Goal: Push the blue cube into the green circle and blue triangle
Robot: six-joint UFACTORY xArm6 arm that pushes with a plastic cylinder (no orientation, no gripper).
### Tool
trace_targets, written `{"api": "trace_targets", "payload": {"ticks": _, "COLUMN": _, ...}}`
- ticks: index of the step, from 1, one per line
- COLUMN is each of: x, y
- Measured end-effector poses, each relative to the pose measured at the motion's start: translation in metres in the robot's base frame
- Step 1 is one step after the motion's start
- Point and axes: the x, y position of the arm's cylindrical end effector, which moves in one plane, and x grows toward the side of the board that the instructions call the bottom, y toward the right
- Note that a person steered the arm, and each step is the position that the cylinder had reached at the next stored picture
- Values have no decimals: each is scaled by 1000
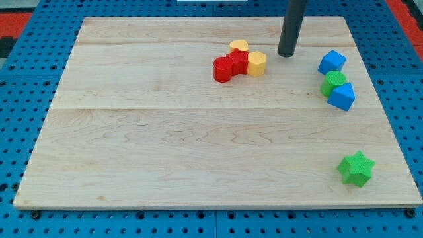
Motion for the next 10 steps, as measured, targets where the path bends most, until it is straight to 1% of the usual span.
{"api": "trace_targets", "payload": {"ticks": 1, "x": -9, "y": 4}}
{"api": "trace_targets", "payload": {"ticks": 2, "x": -15, "y": 39}}
{"api": "trace_targets", "payload": {"ticks": 3, "x": -13, "y": 46}}
{"api": "trace_targets", "payload": {"ticks": 4, "x": -12, "y": 74}}
{"api": "trace_targets", "payload": {"ticks": 5, "x": -7, "y": 86}}
{"api": "trace_targets", "payload": {"ticks": 6, "x": -4, "y": 88}}
{"api": "trace_targets", "payload": {"ticks": 7, "x": 6, "y": 88}}
{"api": "trace_targets", "payload": {"ticks": 10, "x": 75, "y": 88}}
